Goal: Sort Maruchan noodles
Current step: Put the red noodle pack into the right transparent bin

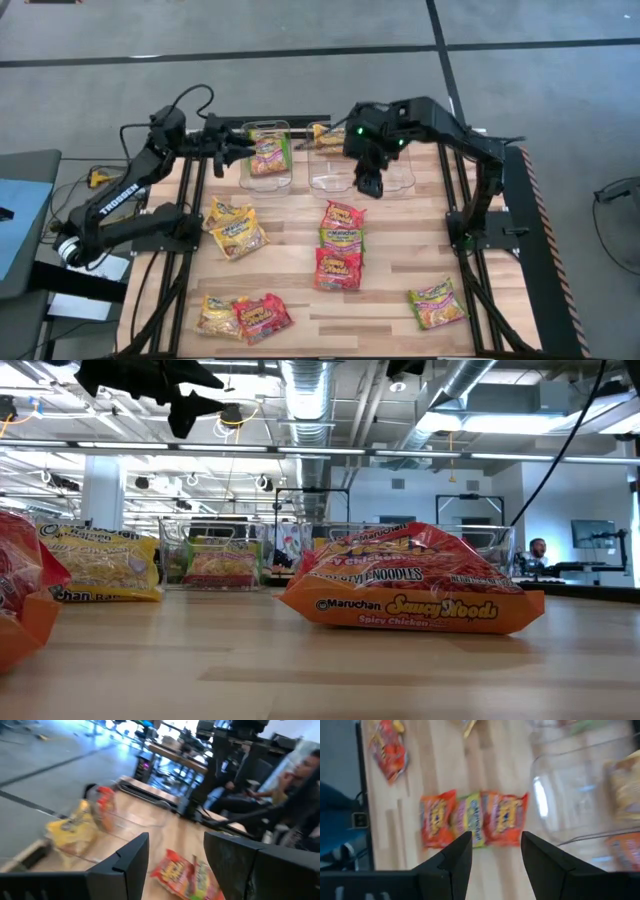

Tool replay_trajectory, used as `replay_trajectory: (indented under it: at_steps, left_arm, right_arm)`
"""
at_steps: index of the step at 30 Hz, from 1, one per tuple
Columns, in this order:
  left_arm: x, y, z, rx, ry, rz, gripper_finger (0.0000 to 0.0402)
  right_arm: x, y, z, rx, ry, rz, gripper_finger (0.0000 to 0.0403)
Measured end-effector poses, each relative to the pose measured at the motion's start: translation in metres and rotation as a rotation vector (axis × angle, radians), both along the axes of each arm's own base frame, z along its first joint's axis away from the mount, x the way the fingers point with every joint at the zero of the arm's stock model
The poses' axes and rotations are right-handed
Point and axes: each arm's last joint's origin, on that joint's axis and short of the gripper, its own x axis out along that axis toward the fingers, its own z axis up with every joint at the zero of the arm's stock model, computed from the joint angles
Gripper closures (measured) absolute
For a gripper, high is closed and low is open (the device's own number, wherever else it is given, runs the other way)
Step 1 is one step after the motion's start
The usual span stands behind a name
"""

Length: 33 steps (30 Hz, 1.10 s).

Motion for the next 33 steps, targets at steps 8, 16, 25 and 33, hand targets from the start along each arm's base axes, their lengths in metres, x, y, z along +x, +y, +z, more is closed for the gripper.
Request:
replay_trajectory:
  at_steps: [8, 16, 25, 33]
  left_arm:
    - [0.011, -0.014, 0.0, -0.058, -0.008, -0.219, 0.0225]
    - [0.018, -0.027, 0.0, -0.133, -0.006, -0.355, 0.0225]
    - [0.026, -0.039, 0.0, -0.156, 0.002, -0.438, 0.0226]
    - [0.029, -0.045, -0.002, -0.175, 0.022, -0.47, 0.0226]
  right_arm:
    - [0.012, 0.043, -0.034, 0.08, 0.155, 0.031, 0.0211]
    - [0.022, 0.076, -0.071, 0.113, 0.256, 0.066, 0.0211]
    - [0.042, 0.094, -0.116, 0.308, 0.201, 0.183, 0.0211]
    - [0.053, 0.098, -0.153, 0.339, 0.125, 0.224, 0.0211]
